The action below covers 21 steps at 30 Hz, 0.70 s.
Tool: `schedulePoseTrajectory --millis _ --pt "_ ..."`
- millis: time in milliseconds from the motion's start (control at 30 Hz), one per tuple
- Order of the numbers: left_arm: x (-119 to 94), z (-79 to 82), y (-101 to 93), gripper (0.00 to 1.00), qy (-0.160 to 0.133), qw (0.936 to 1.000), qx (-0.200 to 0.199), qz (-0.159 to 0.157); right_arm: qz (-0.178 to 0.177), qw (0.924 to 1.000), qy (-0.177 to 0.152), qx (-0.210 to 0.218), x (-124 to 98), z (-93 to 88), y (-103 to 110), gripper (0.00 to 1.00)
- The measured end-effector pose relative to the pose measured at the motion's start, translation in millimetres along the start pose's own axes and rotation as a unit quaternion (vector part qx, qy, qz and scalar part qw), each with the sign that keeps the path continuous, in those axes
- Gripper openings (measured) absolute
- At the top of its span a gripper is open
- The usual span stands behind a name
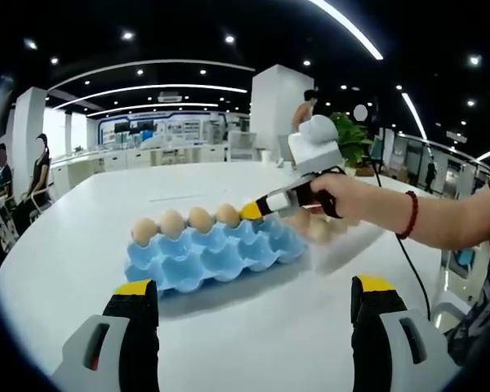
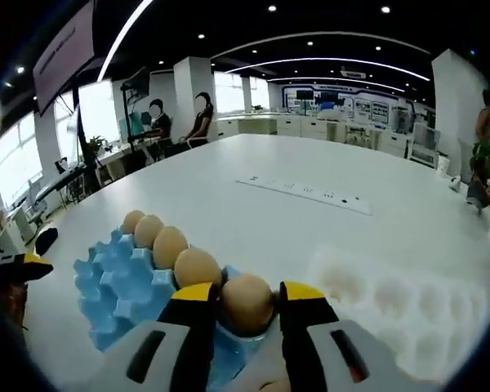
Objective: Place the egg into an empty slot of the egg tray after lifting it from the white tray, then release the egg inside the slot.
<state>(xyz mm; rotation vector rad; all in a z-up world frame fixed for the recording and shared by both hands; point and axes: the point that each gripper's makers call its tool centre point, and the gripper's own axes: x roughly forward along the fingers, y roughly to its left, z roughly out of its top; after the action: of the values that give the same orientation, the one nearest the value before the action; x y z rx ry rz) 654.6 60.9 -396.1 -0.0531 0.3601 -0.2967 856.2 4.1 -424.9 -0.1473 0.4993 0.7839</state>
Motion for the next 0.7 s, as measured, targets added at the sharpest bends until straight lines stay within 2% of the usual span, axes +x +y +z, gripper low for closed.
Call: schedulePoseTrajectory --millis 33,267,700 --pt "0.0 0.6 0.0 1.00 -0.003 1.0000 -0.003 -0.001 -0.012 0.9999 -0.009 -0.005 -1.6 3.3 -5.5 0.35" --pt "2.6 0.1 -1.1 1.00 -0.003 1.0000 -0.005 0.002 -0.010 0.9997 -0.020 0.004 -7.7 9.8 -14.7 0.37" --pt "3.6 0.9 -2.7 1.00 -0.004 1.0000 -0.005 0.004 -0.022 0.9995 -0.021 0.007 -30.7 5.7 -21.9 0.37"
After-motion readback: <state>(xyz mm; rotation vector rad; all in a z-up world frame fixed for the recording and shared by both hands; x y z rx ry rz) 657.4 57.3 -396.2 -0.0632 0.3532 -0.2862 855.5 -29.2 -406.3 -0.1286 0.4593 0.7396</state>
